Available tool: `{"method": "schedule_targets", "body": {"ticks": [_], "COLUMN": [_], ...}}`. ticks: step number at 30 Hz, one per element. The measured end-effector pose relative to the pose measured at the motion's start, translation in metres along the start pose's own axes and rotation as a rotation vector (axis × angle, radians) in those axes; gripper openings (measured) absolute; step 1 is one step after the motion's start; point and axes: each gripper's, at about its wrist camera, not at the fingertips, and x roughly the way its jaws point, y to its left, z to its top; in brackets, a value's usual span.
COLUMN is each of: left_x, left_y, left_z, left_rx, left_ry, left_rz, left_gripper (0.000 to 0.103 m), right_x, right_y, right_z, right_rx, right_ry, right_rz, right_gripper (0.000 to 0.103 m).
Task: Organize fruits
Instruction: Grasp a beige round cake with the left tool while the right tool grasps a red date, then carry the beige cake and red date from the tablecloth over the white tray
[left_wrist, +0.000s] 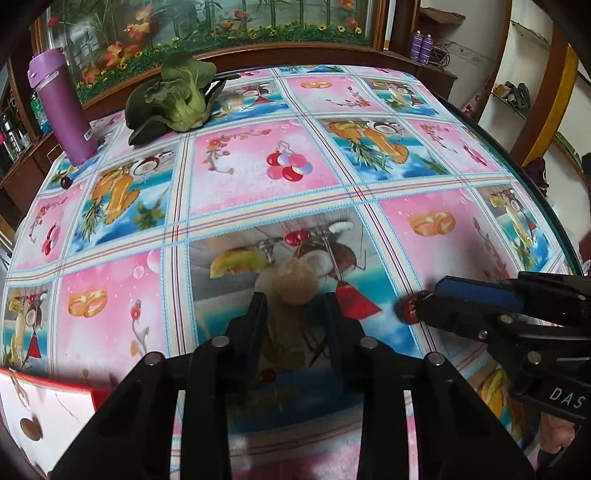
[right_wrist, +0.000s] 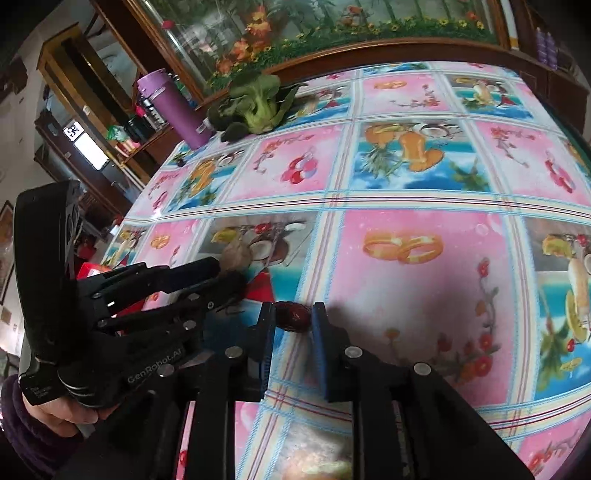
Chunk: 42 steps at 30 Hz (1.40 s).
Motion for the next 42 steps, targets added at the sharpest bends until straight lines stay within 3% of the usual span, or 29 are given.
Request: {"method": "schedule_targets", "body": {"ticks": [4,10,22,26,29,33,42], "left_x": [-0.004,0.001,0.008,0.007,0.006,0.000,-0.044], "left_y": [0.005,0.004,-0.002,0.000,0.003,0.004,0.007], "left_z": [-0.003,0.008,0.011,0.011,0.010,0.004,-0.021], "left_rx": [-0.022,-0.009,0.067,0.062,0.041,0.031,-0.033], "left_ry": [0.018,0.007,-0.022,-0.017,-0.009,-0.012,-0.084], "left_rz": [-0.033,0.007,-0.010,-0.018,-0.027,-0.010,0.032], "left_gripper": [0.032,0.033,0.029,0.028,0.028,0.028,0.028], "right_x": [0.003,0.005,0.011,0.012,0.014,0.013,-0.002], "right_y": [0.002,0.008,0.014,0.015,0.019,0.020,0.021], "right_z": [-0.002,-0.004,-0.004,-0.004,-0.005,-0.006,-0.006], "right_rx": [-0.006,-0.032,-0.082,-0.086,-0.119,-0.123,-0.120], "right_ry": [0.020,0.022,0.005,-0.019,-0.030,-0.033,-0.101], "right_rz": [0.013,0.023,-0.015,-0.028,-0.062,-0.053,-0.029], "right_gripper": [0.019,0.020,0.032,0.032,0.023,0.022,0.018]}}
